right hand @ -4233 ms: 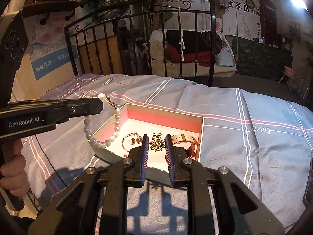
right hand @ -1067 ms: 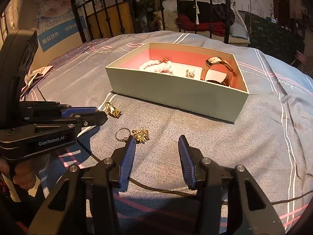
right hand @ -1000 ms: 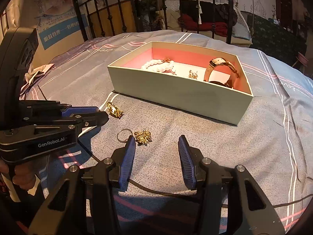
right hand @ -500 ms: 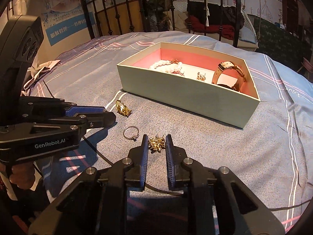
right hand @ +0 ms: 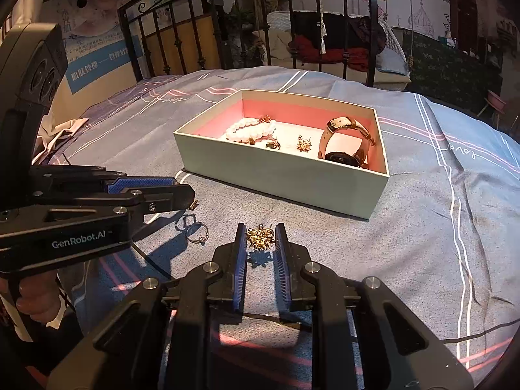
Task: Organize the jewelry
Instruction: 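Lift ring over box with left gripper while right gripper carries flower brooch over, then open left gripper to drop ring in box while right gripper releases brooch inside, then grasp small gold piece with left gripper while right gripper grasps silver ring, then carry gold piece over box with left gripper while right gripper carries ring over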
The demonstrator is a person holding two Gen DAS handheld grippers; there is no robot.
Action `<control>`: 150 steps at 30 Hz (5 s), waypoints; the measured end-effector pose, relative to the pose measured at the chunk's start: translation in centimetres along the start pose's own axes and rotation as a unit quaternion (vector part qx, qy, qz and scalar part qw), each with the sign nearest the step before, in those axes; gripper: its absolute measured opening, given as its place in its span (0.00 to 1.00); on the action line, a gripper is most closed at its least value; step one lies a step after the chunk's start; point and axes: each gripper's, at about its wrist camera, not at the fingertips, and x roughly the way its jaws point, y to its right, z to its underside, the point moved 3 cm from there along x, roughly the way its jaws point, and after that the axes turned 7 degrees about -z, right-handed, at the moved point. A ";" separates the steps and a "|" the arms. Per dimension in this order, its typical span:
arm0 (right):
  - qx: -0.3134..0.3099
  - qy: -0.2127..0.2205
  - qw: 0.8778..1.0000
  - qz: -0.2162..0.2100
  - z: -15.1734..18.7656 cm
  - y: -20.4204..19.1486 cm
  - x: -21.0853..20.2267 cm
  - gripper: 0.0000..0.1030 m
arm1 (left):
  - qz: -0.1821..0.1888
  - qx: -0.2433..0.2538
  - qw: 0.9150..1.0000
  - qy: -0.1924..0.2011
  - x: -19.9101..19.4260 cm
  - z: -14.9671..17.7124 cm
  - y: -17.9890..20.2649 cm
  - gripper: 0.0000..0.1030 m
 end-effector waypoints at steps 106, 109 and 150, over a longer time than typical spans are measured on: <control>-0.049 -0.043 0.997 -0.040 -0.2 -3.6 4.1 0.38 | -0.002 -0.033 0.999 -0.030 3.3 0.2 -2.9 0.22; -0.066 -0.049 0.996 -0.046 -0.1 -4.2 4.4 0.19 | 0.001 -0.038 0.999 -0.031 3.2 0.2 -3.0 0.22; 0.002 0.079 0.996 0.041 -8.6 4.0 -1.0 0.19 | -0.014 -0.027 0.997 0.072 0.9 -10.2 0.0 0.22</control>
